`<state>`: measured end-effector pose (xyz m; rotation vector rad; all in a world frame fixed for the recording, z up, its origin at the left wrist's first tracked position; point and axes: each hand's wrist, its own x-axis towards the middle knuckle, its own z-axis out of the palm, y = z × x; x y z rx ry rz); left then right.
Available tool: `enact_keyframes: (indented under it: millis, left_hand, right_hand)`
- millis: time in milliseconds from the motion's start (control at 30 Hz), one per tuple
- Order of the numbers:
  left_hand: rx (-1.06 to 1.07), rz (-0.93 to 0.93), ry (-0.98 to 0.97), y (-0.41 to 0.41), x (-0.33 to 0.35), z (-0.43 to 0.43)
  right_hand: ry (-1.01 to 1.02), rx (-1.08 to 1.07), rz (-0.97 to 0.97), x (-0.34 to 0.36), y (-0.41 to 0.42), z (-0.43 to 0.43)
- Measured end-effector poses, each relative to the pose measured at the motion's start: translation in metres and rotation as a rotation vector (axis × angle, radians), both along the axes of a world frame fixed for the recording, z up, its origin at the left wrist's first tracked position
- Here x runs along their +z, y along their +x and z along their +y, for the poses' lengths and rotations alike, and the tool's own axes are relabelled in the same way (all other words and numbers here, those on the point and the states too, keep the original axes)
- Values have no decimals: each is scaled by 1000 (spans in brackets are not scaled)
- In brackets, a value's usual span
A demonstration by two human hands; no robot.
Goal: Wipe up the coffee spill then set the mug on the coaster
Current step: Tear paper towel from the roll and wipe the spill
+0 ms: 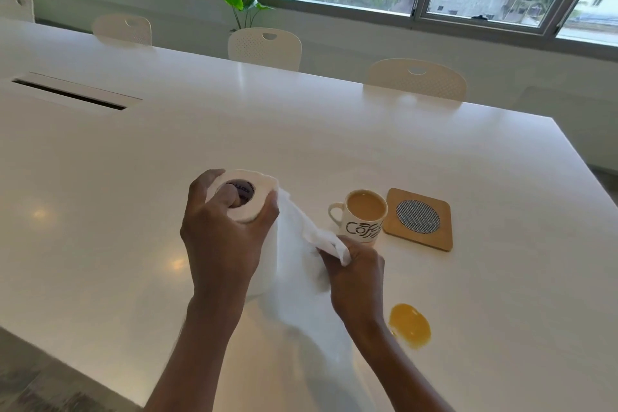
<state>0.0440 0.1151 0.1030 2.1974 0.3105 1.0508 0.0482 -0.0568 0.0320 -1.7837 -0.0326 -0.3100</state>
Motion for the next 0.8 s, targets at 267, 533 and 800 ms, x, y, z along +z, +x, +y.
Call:
enact_keyframes:
  millis: [267,533,800]
  left_hand:
    - [17,16,-28,5,-2,6]
    - [16,11,-19,3,0,3]
    - [47,40,59,-9,5,-1]
  right_hand:
    - [-29,-168,159,-41,-20,-20]
    - [-118,-292,92,-35,-32,-56]
    - [215,-223,222,-2,-47,-91]
